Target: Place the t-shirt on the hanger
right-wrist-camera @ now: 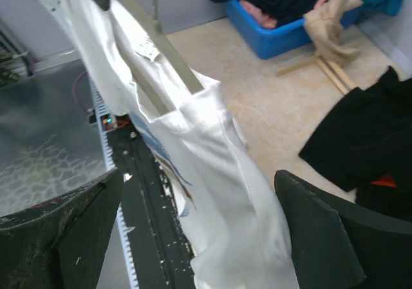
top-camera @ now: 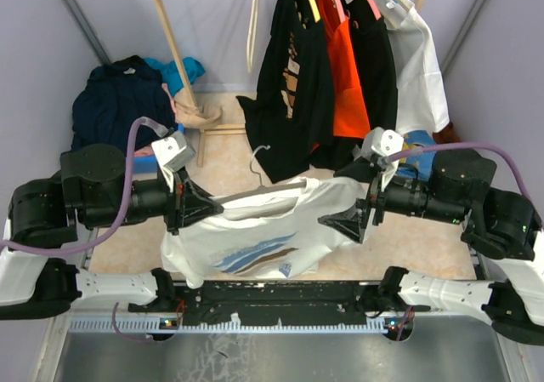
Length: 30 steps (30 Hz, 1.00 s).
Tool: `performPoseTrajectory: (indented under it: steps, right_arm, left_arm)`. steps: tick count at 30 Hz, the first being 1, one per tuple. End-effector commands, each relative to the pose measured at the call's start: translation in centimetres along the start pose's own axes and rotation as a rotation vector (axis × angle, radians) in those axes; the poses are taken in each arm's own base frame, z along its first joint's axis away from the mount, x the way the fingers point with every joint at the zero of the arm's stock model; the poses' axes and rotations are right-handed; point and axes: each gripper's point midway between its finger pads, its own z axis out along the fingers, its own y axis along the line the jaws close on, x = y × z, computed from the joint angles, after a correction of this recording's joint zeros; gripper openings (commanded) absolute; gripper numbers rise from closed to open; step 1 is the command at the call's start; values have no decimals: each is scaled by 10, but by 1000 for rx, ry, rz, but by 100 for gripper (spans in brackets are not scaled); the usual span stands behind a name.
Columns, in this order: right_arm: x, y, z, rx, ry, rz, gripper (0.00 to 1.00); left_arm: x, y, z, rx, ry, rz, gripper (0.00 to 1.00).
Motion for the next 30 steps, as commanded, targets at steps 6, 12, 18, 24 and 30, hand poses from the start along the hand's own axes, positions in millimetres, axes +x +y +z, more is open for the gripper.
performPoseTrajectory:
  steps: [6, 12, 18, 24, 30]
  right_arm:
    - [-48, -39, -58, 313, -206, 81, 99]
    - [-57, -44, -78, 367, -263, 109, 99]
    - [-57, -47, -81, 389, -270, 121, 99]
    - [-56, -45, -82, 377, -272, 118, 99]
    - [-53, -42, -86, 369, -283, 120, 99]
  left_arm:
    - [-24, 71, -44, -421, -173, -146, 0]
    - [-9, 97, -65, -585, -178, -215, 0]
    - [-5, 114, -82, -691, -225, -271, 0]
    - [-14, 127, -80, -796, -255, -269, 0]
    - [-47, 137, -52, -912, -303, -169, 0]
